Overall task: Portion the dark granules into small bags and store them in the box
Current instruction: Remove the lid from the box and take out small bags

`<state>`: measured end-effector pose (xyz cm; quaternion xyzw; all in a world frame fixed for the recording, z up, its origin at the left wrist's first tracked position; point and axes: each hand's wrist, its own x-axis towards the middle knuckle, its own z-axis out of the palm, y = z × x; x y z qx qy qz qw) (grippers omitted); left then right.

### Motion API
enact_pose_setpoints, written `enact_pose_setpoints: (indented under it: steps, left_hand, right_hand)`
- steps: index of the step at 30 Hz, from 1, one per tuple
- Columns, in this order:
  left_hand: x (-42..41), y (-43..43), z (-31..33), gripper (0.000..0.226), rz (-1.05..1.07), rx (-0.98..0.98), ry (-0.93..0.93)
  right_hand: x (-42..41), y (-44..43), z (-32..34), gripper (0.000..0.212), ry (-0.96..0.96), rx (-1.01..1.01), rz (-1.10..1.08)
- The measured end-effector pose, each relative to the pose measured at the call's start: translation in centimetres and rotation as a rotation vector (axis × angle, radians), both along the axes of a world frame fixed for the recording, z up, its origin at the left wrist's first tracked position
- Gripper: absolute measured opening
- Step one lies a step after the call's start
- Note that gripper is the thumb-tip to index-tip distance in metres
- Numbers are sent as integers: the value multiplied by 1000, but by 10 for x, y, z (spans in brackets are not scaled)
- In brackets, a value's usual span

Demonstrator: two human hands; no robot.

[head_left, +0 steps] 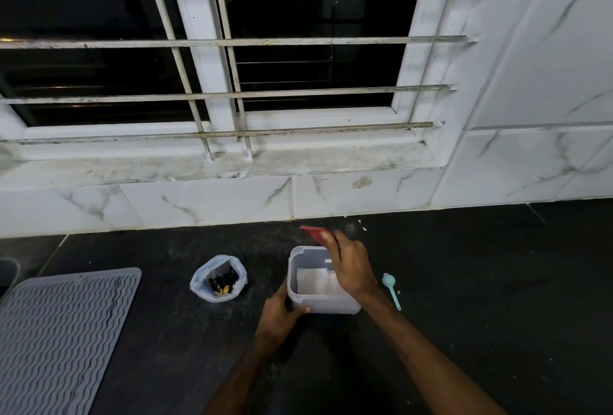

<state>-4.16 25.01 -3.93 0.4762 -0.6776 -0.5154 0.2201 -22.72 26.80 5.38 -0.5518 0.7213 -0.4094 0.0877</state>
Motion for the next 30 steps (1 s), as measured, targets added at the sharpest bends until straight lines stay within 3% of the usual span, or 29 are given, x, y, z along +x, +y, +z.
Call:
enact_pose_setpoints:
  steps: [9,17,19,21,24,27,28,30]
  left_hand:
    - [6,-2,-5,60,95,67,-65]
    - [24,-8,0,57,96,65,-62]
    - [28,-9,-1,61,54,68,-55]
    - [34,-11,-3,67,15,68,-36]
    - [44,-8,9,46,4,13,-29]
    - [49,-9,18,18,27,-47,-55]
    - [51,-12,17,20,51,-52,-51]
    - [53,-20,13,44,73,-53,-56]
  right_hand:
    - [5,-12,11,57,-199,-139,-42]
    - [-53,-37,35,44,-517,-411,-455]
    - [-74,-43,27,49,-655,-429,-667]
    - [-98,-46,10,46,-924,-434,-832]
    - [-128,-42,-27,44,-1338,-438,-924]
    - [-128,-32,-53,40,-1467,-303,-883]
    - [-123,-28,-55,38,-1503,-277,-854]
    - [-117,-27,-61,35,-1547,-213,-825]
